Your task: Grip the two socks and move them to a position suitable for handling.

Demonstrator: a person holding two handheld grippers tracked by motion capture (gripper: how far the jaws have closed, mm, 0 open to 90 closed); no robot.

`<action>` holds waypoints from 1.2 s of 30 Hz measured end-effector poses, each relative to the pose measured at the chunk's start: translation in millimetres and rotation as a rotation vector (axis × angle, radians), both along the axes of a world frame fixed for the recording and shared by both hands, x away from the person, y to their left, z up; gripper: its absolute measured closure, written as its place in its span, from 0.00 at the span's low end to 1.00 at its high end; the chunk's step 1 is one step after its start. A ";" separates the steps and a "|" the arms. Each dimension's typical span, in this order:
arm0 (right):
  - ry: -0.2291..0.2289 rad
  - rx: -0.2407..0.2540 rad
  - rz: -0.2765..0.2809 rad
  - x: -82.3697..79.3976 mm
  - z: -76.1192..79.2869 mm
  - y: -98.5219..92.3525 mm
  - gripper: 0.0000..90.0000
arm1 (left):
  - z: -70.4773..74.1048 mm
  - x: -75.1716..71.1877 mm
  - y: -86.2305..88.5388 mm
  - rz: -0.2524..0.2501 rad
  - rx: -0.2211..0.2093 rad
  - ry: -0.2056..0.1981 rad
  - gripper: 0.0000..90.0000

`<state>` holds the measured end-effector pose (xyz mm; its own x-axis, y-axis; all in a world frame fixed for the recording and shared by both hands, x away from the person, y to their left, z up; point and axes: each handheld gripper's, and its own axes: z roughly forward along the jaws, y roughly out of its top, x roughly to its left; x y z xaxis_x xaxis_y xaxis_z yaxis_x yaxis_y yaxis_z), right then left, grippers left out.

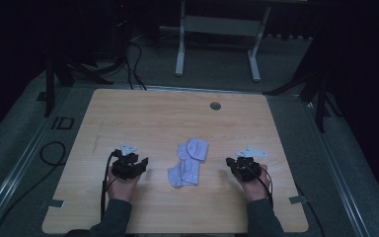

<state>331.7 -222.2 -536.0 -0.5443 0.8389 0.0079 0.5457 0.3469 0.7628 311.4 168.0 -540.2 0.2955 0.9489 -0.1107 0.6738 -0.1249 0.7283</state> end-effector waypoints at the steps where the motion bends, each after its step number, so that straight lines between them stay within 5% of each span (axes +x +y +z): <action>1: 0.000 0.000 0.000 0.0 0.0 0.0 0.98 | 0.0 0.0 0.0 0.000 0.000 0.000 0.63; 36: 0.012 -0.039 0.231 -20.2 -2.5 79.8 1.00 | 7.9 -4.8 -11.2 -0.078 -0.050 -0.019 0.65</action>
